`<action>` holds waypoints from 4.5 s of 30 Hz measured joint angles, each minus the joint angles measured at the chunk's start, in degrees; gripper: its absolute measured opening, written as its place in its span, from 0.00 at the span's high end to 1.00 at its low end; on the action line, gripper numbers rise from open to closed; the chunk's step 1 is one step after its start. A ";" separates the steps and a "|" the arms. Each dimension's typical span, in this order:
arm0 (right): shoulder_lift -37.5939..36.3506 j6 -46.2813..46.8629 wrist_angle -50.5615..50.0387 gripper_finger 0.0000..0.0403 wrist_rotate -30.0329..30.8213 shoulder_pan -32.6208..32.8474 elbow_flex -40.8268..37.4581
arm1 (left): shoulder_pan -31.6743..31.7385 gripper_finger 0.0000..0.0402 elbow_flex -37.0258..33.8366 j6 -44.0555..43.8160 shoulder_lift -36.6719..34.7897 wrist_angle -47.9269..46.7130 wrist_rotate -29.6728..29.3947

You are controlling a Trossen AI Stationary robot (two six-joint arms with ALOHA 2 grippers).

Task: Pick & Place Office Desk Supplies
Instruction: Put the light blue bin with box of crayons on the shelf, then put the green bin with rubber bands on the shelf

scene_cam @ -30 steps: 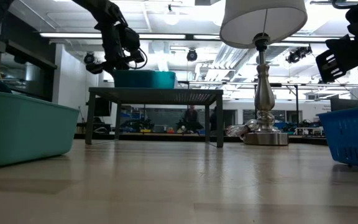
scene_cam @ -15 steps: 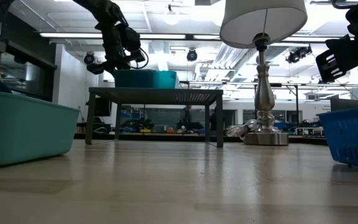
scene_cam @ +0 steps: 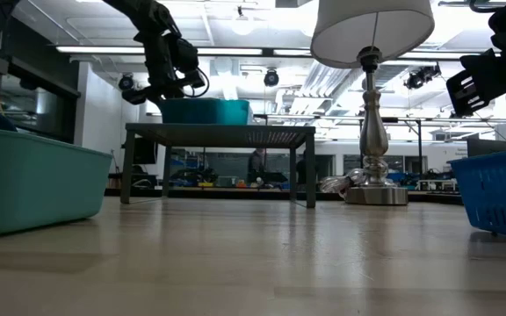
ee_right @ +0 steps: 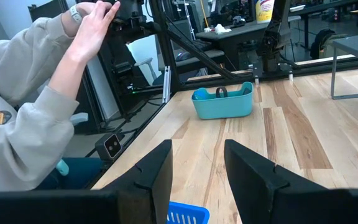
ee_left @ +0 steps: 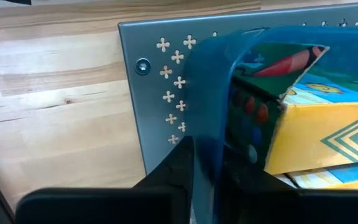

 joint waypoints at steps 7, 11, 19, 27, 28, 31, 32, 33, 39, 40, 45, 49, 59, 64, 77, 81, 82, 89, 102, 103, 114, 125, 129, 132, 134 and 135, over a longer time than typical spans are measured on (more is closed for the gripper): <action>-0.01 0.00 -0.02 0.67 0.00 0.00 -0.02 | 0.02 0.78 -0.01 1.04 0.00 -0.12 -1.54; 0.01 0.00 -0.02 0.67 0.00 0.01 0.00 | 0.02 0.76 -0.01 1.02 0.00 -0.08 -1.27; 0.01 0.00 0.00 0.67 0.00 0.00 0.00 | 0.44 0.75 -0.01 1.26 -1.88 -0.12 0.03; -0.01 0.00 -0.02 0.67 0.00 0.02 0.00 | 0.46 0.75 0.00 1.31 -4.79 -0.23 -0.01; -0.01 0.00 0.00 0.67 0.00 0.00 -0.02 | 0.46 0.75 0.00 1.32 -5.17 -0.23 -0.01; 0.01 0.00 0.00 0.67 0.00 0.02 0.00 | 0.46 0.75 0.00 1.33 -6.50 -0.23 -0.01; 0.01 0.00 -0.01 0.67 0.00 0.01 0.00 | 0.46 0.75 0.00 1.33 -6.84 -0.25 -0.02; -0.01 0.00 -0.01 0.67 0.00 0.01 0.00 | 0.46 0.75 0.00 1.33 -7.21 -0.24 -0.03; 0.01 0.00 -0.02 0.67 0.00 0.02 -0.02 | 0.44 0.75 0.00 1.48 -9.10 -1.13 -0.03; -0.01 0.00 -0.01 0.67 0.00 0.00 -0.01 | 0.38 0.75 0.00 1.78 -9.17 -1.56 -0.03; -0.01 0.00 -0.02 0.67 0.00 0.02 0.00 | -1.55 0.75 0.00 8.46 -10.34 -5.51 -0.08; 0.01 0.00 -0.02 0.67 0.00 0.02 0.00 | -5.84 0.75 0.00 12.16 -12.01 -7.57 -0.23; 0.01 0.00 -0.02 0.67 0.00 0.01 0.00 | -21.44 0.75 0.00 12.44 -15.50 -8.26 -7.73; -0.01 0.00 0.00 0.67 0.00 0.02 -0.02 | -30.33 0.75 0.00 11.75 -15.55 -9.43 -7.78; -0.01 0.00 0.00 0.67 0.00 0.01 0.00 | -52.75 0.75 -0.22 6.49 -14.45 -8.03 -19.98; -0.01 0.00 0.00 0.67 0.00 0.01 0.00 | -57.24 0.75 -1.33 6.03 -14.10 -6.18 -20.94; -0.01 0.00 -0.02 0.67 0.00 0.02 -0.02 | -57.73 0.75 -1.50 6.01 -14.10 -6.13 -21.04; -0.01 0.00 0.00 0.67 0.00 0.00 -0.02 | -56.58 0.75 -6.11 5.94 -14.19 -5.64 -21.77; 0.00 0.00 0.00 0.67 0.00 0.01 0.00 | -60.63 0.75 -23.34 11.34 -14.12 5.87 -18.41; 0.00 0.00 -0.01 0.67 0.00 0.01 -0.01 | -61.15 0.75 -24.29 11.13 -14.14 6.59 -18.43; 0.01 0.00 0.00 0.67 0.00 0.00 -0.01 | -66.12 0.75 -34.54 5.20 -18.38 13.83 -19.76; 0.00 0.00 -0.01 0.67 0.00 0.00 -0.01 | -66.90 0.75 -45.13 -0.25 -24.06 19.61 -19.49; -0.01 0.00 0.00 0.67 0.00 0.02 0.00 | -67.74 0.75 -45.91 -0.07 -24.06 20.46 -19.50; -0.01 0.00 0.00 0.67 0.00 0.01 0.00 | -68.74 0.75 -46.17 -0.01 -24.06 20.72 -19.48; -0.01 0.00 0.00 0.67 0.00 0.00 -0.01 | -69.40 0.75 -46.61 0.01 -24.06 21.15 -19.50; -0.01 0.00 0.00 0.67 0.00 0.02 0.00 | -69.71 0.75 -46.92 0.18 -24.06 21.41 -19.66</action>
